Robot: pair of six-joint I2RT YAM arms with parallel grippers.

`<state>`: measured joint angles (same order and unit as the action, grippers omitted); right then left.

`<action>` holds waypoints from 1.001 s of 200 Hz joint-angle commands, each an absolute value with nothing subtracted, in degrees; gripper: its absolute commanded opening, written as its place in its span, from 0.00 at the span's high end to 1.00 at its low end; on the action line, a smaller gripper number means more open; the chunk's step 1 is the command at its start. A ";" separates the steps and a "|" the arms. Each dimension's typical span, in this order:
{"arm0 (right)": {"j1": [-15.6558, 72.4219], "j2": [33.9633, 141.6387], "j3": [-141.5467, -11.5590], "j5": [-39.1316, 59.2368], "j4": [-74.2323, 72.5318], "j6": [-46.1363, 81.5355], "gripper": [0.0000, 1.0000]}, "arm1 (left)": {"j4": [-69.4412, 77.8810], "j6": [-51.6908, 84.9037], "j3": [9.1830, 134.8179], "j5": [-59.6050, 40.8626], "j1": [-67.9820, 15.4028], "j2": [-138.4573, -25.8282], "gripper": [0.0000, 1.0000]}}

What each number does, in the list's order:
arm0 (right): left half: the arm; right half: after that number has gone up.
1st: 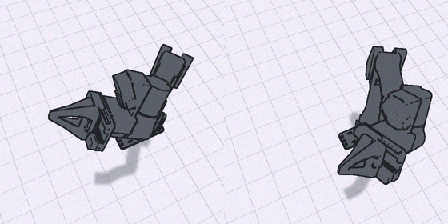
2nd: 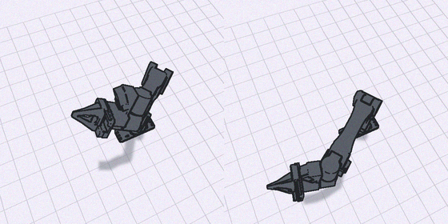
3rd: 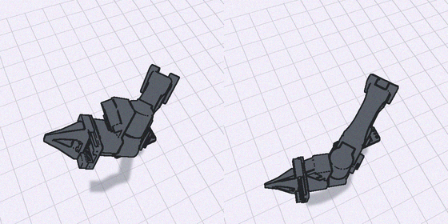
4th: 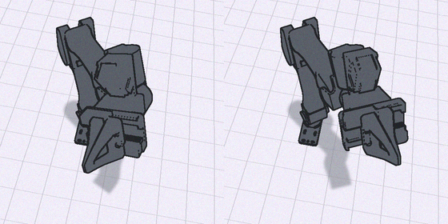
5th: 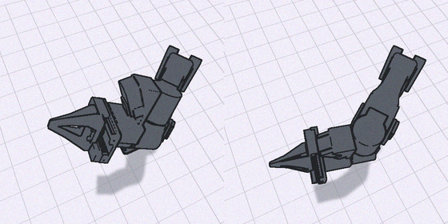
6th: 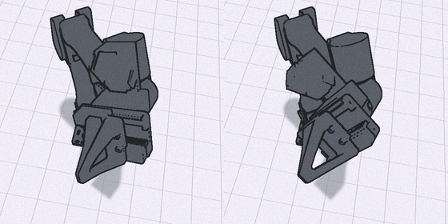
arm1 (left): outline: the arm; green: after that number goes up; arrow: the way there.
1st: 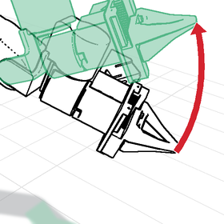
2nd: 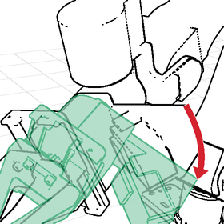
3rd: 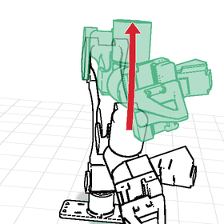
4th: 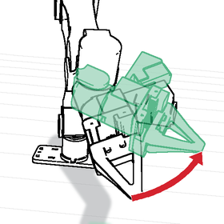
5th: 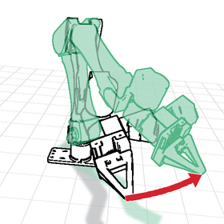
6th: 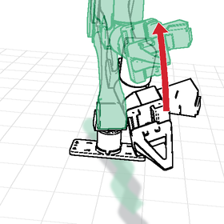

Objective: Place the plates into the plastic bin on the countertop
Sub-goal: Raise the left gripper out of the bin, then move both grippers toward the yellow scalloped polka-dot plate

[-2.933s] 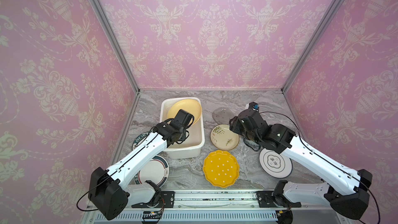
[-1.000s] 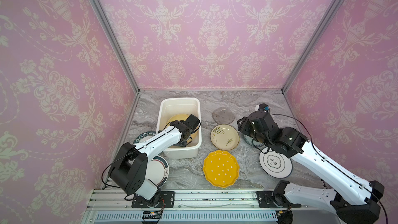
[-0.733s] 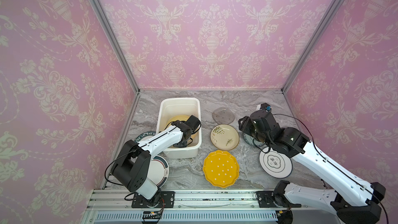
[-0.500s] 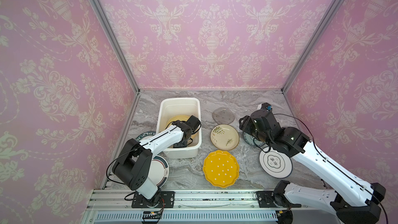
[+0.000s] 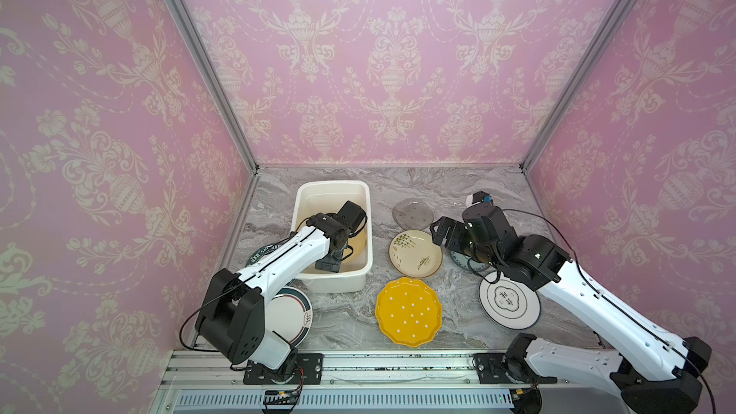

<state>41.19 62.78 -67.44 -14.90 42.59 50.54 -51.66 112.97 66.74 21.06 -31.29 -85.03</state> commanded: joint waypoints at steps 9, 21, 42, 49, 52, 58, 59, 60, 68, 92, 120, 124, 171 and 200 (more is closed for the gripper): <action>40.18 64.51 -64.60 -9.66 44.25 48.33 0.00 | -59.15 107.11 69.61 19.70 -30.93 -82.45 0.01; 39.89 64.73 -63.75 -7.41 44.23 47.62 0.00 | -59.45 103.94 70.53 20.20 -30.98 -81.55 0.01; 39.59 64.95 -61.75 -2.49 44.34 45.45 0.01 | -59.86 95.34 73.79 21.73 -30.94 -80.47 0.01; 39.53 64.98 -60.90 -1.08 44.70 44.72 0.01 | -59.50 91.61 74.97 22.11 -30.95 -80.03 0.01; 39.54 64.91 -60.56 -0.69 44.73 44.48 0.01 | -59.59 90.19 75.48 22.31 -30.98 -79.81 0.01; 39.51 64.79 -59.72 0.54 44.84 43.94 0.02 | -58.93 86.55 76.34 22.54 -30.94 -79.23 0.01; 39.48 64.74 -59.57 0.80 44.88 43.86 0.02 | -58.65 85.86 76.45 22.52 -30.98 -79.12 0.01; 39.52 64.67 -59.45 0.97 44.90 43.77 0.02 | -58.33 85.51 76.54 22.55 -31.00 -79.02 0.01; 39.54 64.19 -58.13 2.43 44.91 43.28 0.03 | -56.18 78.79 77.21 22.39 -31.04 -77.82 0.01; 39.29 61.35 -53.34 6.10 43.91 42.89 0.05 | -53.62 60.31 79.92 19.12 -31.16 -73.70 0.01; 38.09 57.96 -47.91 10.67 41.48 43.86 0.06 | -58.98 43.40 82.90 8.10 -31.89 -67.46 0.01; 37.86 57.61 -47.13 11.38 41.13 44.06 0.06 | -60.22 42.17 83.11 6.10 -32.10 -66.51 0.01; 34.95 56.72 -40.85 18.06 36.28 45.26 0.04 | -71.47 44.41 77.79 -13.22 -35.90 -54.18 0.02; 34.04 58.29 -38.41 20.36 34.14 44.39 0.04 | -68.45 53.23 70.27 -13.63 -44.02 -48.62 0.03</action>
